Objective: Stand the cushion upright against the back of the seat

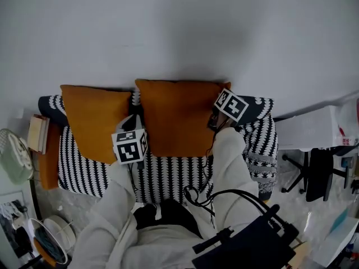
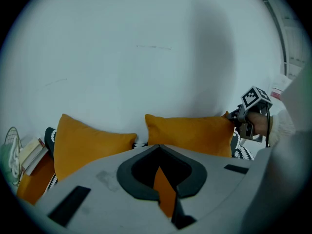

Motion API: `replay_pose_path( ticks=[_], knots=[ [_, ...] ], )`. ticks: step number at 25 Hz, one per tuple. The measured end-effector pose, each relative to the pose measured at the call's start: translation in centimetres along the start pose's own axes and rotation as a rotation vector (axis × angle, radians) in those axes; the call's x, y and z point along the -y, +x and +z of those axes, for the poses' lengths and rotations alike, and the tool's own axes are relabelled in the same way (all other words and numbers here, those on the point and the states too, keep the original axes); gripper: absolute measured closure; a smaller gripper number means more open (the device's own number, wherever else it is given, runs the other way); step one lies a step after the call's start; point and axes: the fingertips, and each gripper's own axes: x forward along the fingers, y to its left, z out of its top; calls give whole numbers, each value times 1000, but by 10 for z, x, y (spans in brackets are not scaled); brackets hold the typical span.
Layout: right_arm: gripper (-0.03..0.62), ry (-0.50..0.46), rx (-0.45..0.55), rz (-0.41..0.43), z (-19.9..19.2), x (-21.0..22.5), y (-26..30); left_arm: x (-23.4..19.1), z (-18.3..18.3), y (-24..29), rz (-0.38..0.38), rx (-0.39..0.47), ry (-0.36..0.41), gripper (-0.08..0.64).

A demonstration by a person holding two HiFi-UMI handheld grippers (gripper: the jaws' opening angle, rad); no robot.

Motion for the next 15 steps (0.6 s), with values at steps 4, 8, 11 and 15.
replay_pose_path(
  ticks=[4, 8, 11, 15],
  knots=[
    [487, 7, 16, 11, 7, 3, -6, 5, 1, -4, -10, 7, 6, 555],
    [470, -30, 49, 6, 16, 1, -20, -1, 9, -11, -7, 29, 0, 555],
    [455, -40, 68, 15, 20, -3, -35, -3, 15, -18, -12, 50, -10, 555],
    [449, -41, 88, 23, 14, -6, -62, -2, 12, -37, -33, 72, -17, 555]
  ],
)
